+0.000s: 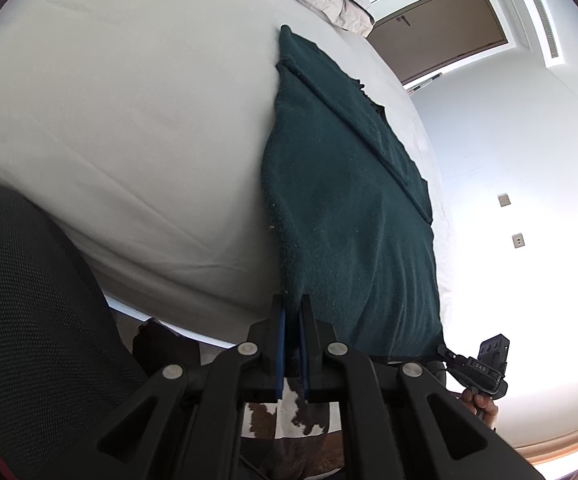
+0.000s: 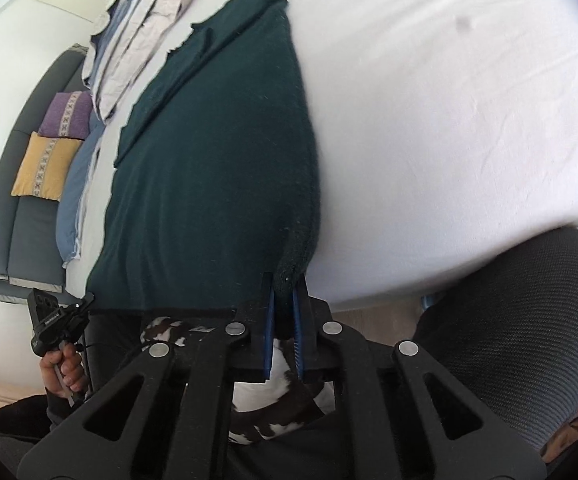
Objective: Fold small clothes
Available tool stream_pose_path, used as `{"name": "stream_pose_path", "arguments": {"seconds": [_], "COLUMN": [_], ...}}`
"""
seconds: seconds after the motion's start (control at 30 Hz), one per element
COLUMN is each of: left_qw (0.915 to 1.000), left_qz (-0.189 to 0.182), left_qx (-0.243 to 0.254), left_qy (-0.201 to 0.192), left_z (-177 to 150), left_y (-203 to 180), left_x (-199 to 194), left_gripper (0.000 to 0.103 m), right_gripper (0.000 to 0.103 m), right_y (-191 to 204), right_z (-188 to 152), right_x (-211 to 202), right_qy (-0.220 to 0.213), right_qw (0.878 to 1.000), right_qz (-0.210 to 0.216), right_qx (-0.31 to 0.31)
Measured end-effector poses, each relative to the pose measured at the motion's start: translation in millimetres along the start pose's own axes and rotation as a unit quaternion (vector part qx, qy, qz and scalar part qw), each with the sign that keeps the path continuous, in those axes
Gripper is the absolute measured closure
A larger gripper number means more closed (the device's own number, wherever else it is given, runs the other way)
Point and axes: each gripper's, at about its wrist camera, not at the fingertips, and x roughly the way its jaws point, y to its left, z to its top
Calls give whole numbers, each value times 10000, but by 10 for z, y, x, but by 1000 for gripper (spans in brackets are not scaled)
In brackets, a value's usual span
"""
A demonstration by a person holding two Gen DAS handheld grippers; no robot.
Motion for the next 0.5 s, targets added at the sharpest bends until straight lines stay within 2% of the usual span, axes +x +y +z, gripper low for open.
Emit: {"name": "stream_pose_path", "arguments": {"seconds": [0.27, 0.5], "left_qw": [9981, 9937], "left_qz": [-540, -994], "left_qx": [-157, -230], "left_qy": [-239, -470], "left_z": [95, 245], "left_y": [-72, -225], "left_x": [-158, -261], "left_gripper": [97, 97], "right_gripper": [97, 97], "right_y": [234, 610], "right_z": [154, 415], "right_x": [-376, -579], "right_qy": [-604, -978], "right_qw": [9961, 9904], "right_qz": [649, 941], "right_qx": [-58, -277]}}
